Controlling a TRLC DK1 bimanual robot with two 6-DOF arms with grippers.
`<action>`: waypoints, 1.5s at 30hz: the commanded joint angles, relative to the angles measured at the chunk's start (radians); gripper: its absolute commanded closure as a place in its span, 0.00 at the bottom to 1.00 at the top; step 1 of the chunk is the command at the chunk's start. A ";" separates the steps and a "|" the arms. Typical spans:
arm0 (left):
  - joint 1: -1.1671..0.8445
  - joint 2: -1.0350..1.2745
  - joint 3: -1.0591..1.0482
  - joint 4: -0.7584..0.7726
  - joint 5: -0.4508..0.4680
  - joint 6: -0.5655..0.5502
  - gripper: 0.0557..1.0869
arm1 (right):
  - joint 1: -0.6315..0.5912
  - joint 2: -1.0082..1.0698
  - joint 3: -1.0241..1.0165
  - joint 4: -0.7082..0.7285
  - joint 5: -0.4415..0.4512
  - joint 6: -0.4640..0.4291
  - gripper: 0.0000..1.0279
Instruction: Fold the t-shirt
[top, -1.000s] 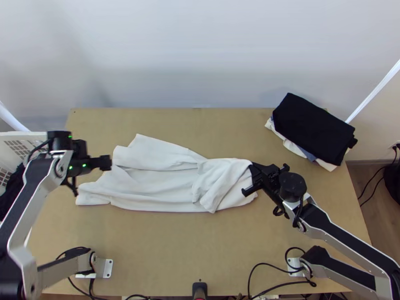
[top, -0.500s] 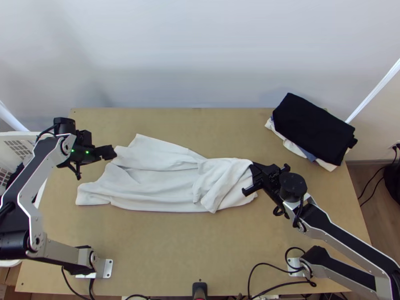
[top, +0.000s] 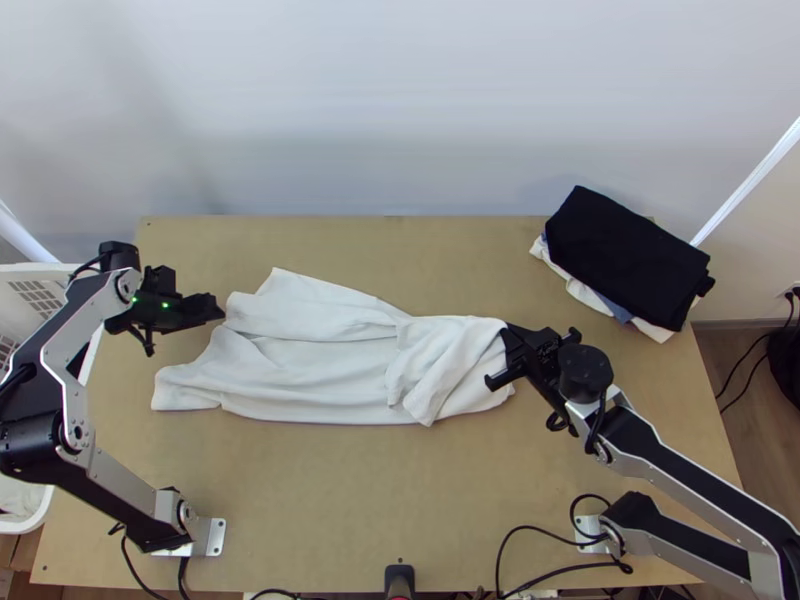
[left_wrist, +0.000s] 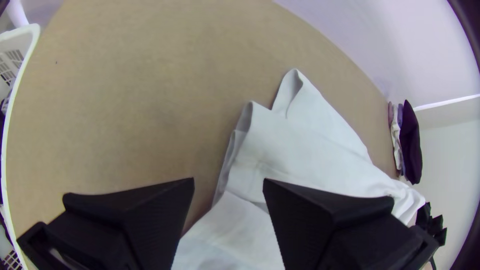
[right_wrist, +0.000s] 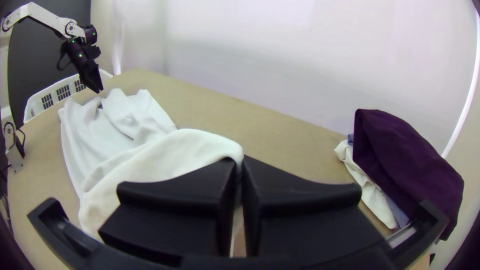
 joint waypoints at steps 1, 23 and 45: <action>0.006 0.027 0.022 0.012 0.024 0.028 0.33 | -0.011 0.017 0.020 0.004 0.017 0.019 0.97; -0.080 0.138 0.079 0.056 0.050 0.010 0.33 | -0.015 0.028 0.031 -0.006 0.030 0.026 0.97; -0.070 0.090 0.074 0.069 0.049 0.016 0.54 | -0.019 0.052 0.032 -0.006 0.039 0.029 0.97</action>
